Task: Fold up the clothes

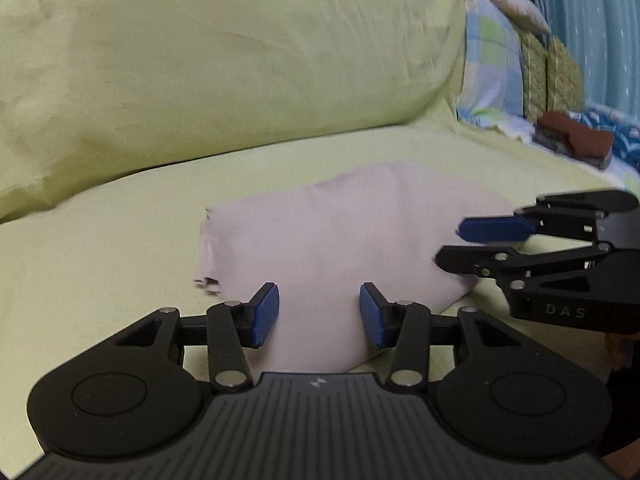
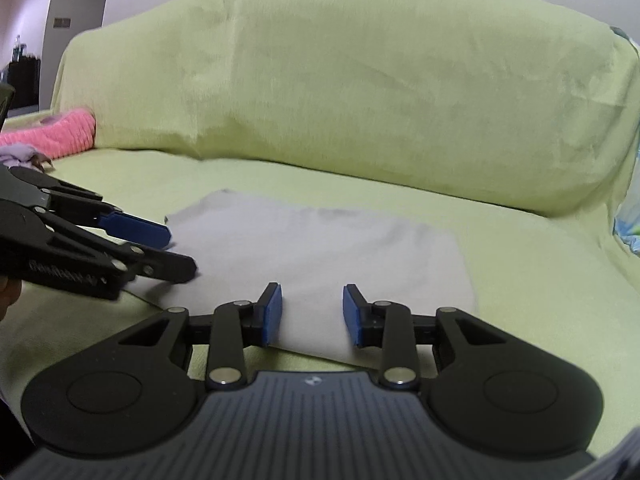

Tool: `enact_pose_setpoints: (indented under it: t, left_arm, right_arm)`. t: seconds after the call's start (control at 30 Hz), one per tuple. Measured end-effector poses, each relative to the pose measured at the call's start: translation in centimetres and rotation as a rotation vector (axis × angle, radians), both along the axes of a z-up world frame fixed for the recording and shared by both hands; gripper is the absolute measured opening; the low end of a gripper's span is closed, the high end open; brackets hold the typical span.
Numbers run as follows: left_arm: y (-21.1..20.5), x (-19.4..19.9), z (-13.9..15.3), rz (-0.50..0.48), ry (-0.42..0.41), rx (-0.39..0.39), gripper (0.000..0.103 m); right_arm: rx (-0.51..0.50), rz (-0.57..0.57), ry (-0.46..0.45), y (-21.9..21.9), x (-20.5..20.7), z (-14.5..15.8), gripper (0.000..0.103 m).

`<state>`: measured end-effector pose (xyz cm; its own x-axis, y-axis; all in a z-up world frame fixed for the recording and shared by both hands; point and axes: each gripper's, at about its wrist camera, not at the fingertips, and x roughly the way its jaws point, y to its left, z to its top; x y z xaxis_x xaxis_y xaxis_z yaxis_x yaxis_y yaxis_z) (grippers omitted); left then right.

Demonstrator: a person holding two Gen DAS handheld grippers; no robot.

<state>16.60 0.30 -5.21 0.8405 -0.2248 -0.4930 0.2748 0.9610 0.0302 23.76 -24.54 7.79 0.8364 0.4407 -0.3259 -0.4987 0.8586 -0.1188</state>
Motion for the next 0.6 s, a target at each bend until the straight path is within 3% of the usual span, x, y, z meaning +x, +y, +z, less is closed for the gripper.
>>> enact_pose_setpoints:
  t: [0.6]
  left_arm:
    - [0.8,-0.3,-0.3,0.012,0.01,-0.022,0.051]
  right_arm:
    - [0.029,-0.03,0.008,-1.0,0.2,0.0,0.032]
